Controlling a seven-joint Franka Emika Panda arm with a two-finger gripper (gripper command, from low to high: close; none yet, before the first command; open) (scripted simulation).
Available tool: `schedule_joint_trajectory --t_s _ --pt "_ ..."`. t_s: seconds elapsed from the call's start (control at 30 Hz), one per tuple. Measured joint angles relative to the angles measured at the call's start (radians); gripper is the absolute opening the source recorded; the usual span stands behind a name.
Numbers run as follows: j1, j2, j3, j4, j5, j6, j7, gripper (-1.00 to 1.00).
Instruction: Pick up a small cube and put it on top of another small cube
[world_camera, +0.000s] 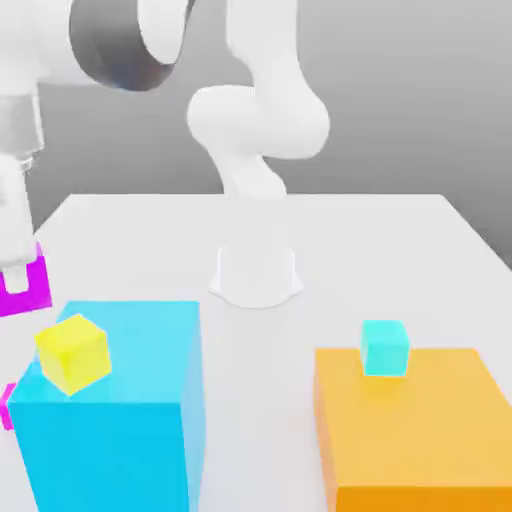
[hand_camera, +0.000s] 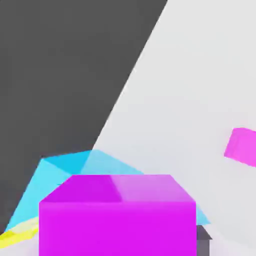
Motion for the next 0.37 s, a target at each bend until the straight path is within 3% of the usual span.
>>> schedule_joint_trajectory --t_s 0.1,0.23,0.27,0.37 --pt "0.04 0.013 0.02 0.102 -0.018 -0.116 -0.086 -1.0" --pt "0.062 0.072 0.033 0.043 -0.049 -0.042 -0.098 -1.0" --pt "0.063 0.084 0.032 0.025 -0.051 -0.014 -0.098 1.0" --pt "0.062 0.084 0.032 0.025 -0.051 -0.014 -0.098 1.0"
